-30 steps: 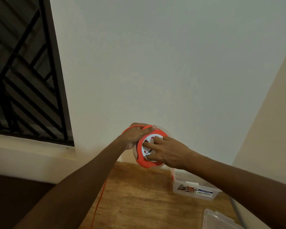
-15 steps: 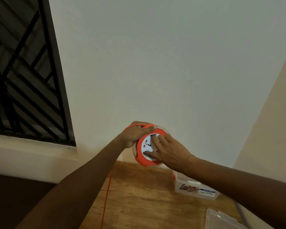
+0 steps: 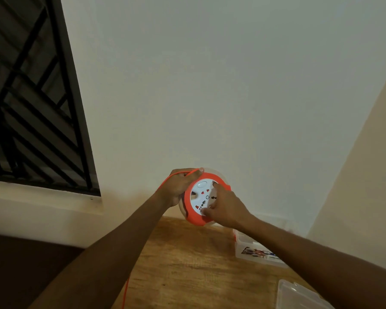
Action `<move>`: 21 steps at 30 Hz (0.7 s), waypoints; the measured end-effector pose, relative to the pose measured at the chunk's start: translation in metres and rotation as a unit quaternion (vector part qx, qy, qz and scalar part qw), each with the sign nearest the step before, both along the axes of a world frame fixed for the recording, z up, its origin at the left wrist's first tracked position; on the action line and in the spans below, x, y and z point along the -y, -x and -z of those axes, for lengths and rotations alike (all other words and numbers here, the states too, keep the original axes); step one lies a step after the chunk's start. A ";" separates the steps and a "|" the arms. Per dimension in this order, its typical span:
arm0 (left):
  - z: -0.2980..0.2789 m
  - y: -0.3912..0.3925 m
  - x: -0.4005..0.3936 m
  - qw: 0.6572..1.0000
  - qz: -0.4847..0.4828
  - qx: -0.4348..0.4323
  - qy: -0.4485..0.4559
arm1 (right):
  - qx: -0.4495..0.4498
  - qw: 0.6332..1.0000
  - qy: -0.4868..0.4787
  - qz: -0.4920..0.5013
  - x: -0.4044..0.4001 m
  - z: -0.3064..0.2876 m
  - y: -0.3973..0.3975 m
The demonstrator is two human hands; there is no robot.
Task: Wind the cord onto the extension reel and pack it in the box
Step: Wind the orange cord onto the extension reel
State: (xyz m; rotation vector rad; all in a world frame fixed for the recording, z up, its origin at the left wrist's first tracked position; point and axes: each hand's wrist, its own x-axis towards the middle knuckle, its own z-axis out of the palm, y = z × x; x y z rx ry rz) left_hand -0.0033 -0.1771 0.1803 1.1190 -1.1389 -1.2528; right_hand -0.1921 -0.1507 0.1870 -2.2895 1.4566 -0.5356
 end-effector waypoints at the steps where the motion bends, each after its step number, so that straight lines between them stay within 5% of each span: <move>1: 0.000 -0.002 0.001 1.000 0.007 0.003 -0.004 | -0.084 0.992 0.098 -0.011 0.002 0.003 0.003; 4: -0.002 -0.010 0.003 0.999 0.022 0.023 -0.018 | -0.253 0.889 0.352 -0.146 0.013 -0.001 0.020; 7: -0.004 -0.013 0.004 0.997 0.051 0.046 -0.032 | -0.324 0.785 0.420 -0.319 0.021 -0.007 0.029; 9: -0.006 -0.012 0.005 0.993 0.072 0.086 -0.040 | -0.360 0.749 0.414 -0.371 0.019 -0.008 0.025; 15: -0.006 -0.012 0.007 0.982 0.118 0.139 -0.054 | -0.395 0.729 0.408 -0.381 0.009 -0.019 0.010; 21: -0.007 -0.006 0.007 0.983 0.124 0.132 -0.041 | -0.399 0.749 0.405 -0.341 0.000 -0.012 -0.001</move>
